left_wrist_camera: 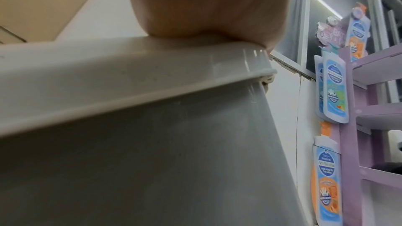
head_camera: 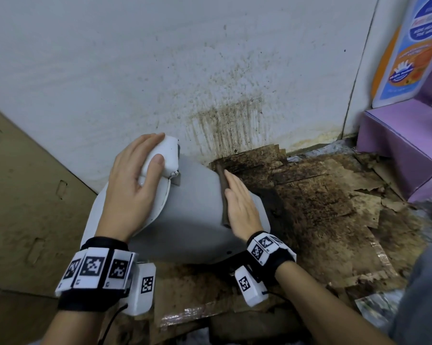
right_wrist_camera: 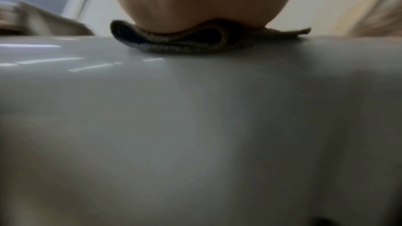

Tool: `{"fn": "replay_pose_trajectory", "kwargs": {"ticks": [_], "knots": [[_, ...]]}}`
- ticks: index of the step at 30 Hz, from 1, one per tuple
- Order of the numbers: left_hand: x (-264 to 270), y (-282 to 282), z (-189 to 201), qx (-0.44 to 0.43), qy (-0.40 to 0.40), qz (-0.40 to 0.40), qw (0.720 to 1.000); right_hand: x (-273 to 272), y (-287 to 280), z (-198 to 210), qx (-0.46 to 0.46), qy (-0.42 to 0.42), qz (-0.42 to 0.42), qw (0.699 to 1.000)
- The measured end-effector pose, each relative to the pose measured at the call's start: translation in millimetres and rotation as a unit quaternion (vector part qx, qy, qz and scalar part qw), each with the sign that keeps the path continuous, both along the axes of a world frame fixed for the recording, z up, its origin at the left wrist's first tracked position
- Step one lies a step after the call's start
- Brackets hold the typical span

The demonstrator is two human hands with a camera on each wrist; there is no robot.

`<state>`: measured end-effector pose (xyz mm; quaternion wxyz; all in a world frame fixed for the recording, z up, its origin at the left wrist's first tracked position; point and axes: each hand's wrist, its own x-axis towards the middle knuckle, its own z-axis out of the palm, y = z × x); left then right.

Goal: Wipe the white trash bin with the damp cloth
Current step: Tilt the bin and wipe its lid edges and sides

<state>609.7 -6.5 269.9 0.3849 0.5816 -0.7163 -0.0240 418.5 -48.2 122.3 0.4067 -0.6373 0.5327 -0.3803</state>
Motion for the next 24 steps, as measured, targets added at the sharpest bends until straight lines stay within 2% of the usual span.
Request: {"fn": "replay_pose_trajectory", "kwargs": {"ticks": [5,11,15,21,24], "knots": [[-4.9,-0.6,0.0,0.001,-0.004,-0.005,1.000,-38.8,-7.8,-34.4,0.118,0.017,-0.042,0.992],[-14.3,-6.1,-1.6,-0.007,-0.026,-0.003,1.000,-33.1,-10.9,-38.3,0.138,-0.016,-0.093,0.986],[-16.1,-6.6,-1.3,-0.013,-0.024,-0.005,1.000,-14.5,-6.3,-7.2,0.079,-0.031,-0.092,0.992],[-21.2,-7.9,-2.5,-0.017,-0.034,-0.013,0.999,35.4,9.8,62.6,-0.034,-0.049,0.006,0.998],[-17.5,-7.3,-2.7,-0.019,-0.032,-0.012,0.999,45.4,15.2,65.0,-0.098,-0.038,0.021,0.994]]}}
